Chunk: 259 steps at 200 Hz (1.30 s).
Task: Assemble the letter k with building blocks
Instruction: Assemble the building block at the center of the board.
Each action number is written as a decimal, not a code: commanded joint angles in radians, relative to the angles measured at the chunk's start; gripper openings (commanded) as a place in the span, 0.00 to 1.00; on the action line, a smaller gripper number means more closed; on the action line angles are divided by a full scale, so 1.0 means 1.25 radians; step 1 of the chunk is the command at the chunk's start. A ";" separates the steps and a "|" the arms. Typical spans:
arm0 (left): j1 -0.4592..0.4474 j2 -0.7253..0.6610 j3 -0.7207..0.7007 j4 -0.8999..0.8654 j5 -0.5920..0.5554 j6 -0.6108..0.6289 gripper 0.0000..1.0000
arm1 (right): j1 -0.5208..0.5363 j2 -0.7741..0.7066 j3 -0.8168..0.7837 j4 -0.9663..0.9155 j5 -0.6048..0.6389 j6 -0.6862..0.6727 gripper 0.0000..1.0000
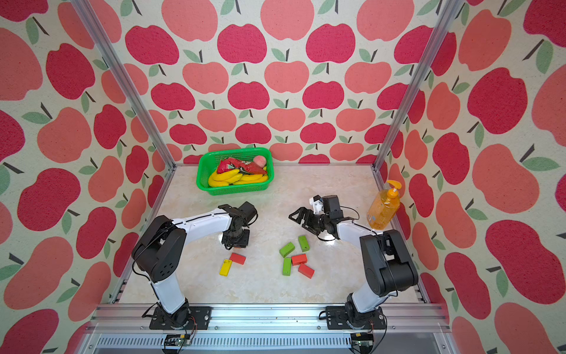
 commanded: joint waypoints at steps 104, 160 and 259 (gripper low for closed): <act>-0.003 0.014 0.009 -0.022 -0.006 -0.021 0.27 | -0.008 -0.005 0.003 0.004 -0.011 0.005 0.99; -0.001 0.014 0.005 -0.021 -0.009 -0.028 0.29 | -0.008 -0.006 0.003 0.004 -0.011 0.005 0.99; -0.005 0.019 0.015 -0.031 -0.019 -0.022 0.44 | -0.008 -0.008 0.003 0.002 -0.011 0.004 0.99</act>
